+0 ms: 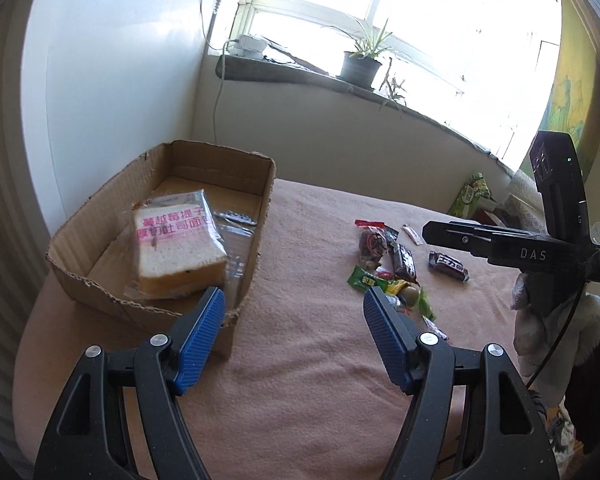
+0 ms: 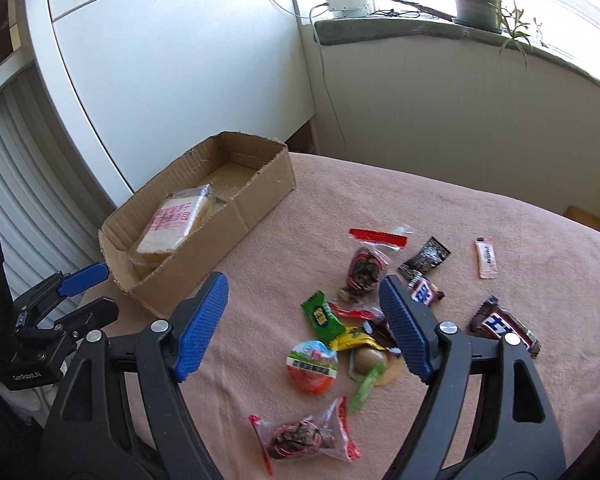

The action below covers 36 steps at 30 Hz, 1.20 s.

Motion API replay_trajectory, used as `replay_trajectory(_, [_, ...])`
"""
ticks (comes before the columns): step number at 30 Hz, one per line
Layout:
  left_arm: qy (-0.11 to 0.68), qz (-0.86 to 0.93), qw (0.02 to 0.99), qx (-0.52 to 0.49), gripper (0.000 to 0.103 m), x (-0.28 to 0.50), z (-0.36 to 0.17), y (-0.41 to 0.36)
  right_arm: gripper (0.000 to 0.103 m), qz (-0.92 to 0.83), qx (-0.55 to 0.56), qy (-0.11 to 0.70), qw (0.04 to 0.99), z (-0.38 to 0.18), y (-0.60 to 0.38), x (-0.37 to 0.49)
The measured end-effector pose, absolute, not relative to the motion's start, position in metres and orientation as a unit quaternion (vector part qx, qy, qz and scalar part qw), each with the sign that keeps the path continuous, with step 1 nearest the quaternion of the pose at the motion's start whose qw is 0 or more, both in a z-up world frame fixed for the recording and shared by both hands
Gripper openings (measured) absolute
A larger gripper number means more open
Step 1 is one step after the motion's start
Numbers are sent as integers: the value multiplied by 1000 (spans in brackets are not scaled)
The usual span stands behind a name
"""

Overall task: Organize snacks
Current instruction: 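Move the right tool to the chocolate bar beside the snack pile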

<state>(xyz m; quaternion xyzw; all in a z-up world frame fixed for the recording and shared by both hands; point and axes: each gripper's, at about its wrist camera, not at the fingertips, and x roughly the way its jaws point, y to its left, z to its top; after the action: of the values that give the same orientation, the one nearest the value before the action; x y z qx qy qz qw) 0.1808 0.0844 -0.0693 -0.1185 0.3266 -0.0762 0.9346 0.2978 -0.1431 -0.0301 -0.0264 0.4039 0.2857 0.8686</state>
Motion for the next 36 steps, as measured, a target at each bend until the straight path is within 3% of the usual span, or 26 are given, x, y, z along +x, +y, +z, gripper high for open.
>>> replay_trajectory(7, [364, -126, 918, -93, 69, 192, -84, 40, 83, 224, -24, 409, 884, -44, -225, 301])
replay_trajectory(18, [410, -155, 894, -93, 47, 235, -107, 6, 83, 180, -83, 438, 877, -78, -273, 326])
replay_trajectory(34, [446, -161, 880, -42, 46, 265, -122, -30, 82, 203, -176, 457, 848, -116, -250, 375])
replay_trajectory(36, [445, -161, 880, -40, 46, 266, -122, -33, 77, 206, -174, 460, 846, -118, -249, 377])
